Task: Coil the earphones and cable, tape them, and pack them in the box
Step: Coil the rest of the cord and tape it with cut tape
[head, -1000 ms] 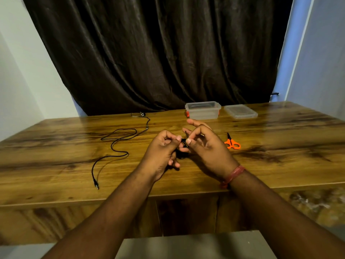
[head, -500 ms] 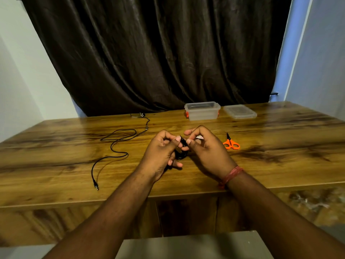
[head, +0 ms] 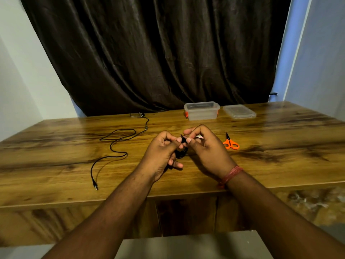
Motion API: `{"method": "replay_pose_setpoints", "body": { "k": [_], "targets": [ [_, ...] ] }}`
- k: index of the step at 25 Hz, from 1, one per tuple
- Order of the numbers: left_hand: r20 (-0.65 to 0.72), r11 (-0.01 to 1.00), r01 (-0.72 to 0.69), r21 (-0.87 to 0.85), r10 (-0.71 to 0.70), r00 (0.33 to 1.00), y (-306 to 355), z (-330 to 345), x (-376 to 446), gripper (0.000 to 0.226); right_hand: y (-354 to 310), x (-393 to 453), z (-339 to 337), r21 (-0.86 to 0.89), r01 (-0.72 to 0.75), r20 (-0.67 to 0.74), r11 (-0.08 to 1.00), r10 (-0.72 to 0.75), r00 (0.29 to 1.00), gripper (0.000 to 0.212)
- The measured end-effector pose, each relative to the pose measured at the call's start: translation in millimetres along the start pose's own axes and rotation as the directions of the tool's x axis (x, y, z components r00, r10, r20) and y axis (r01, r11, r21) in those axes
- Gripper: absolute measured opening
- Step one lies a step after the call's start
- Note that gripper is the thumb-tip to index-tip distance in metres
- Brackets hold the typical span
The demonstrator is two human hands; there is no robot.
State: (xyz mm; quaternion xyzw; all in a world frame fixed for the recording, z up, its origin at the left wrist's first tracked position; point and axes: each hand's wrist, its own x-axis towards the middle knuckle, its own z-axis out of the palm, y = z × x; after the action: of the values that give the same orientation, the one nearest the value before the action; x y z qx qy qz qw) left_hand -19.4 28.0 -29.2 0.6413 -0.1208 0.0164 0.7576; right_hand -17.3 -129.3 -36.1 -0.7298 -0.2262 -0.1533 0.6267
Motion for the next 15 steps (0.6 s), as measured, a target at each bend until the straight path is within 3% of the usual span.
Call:
{"method": "replay_pose_setpoints", "body": {
  "k": [7, 12, 15],
  "targets": [
    [-0.015, 0.998, 0.018, 0.052, -0.018, 1.000, 1.1, 1.2, -1.4, 0.012, -2.2, -0.4, 0.0, -0.170, 0.044, -0.025, 0.985, -0.049, 0.998, 0.010],
    [-0.060, 0.999, 0.046, -0.008, -0.046, 0.997, 2.8, -0.7, 0.0, 0.011, -0.5, 3.0, -3.4, 0.036, -0.029, -0.176, 0.999, 0.035, 0.984, 0.009],
    [-0.076, 0.994, 0.073, -0.086, -0.080, 0.994, 5.1, -1.2, 0.2, 0.011, 3.8, 6.0, -9.5, -0.162, 0.006, -0.276, 0.987, -0.051, 0.960, 0.009]
  ]
}}
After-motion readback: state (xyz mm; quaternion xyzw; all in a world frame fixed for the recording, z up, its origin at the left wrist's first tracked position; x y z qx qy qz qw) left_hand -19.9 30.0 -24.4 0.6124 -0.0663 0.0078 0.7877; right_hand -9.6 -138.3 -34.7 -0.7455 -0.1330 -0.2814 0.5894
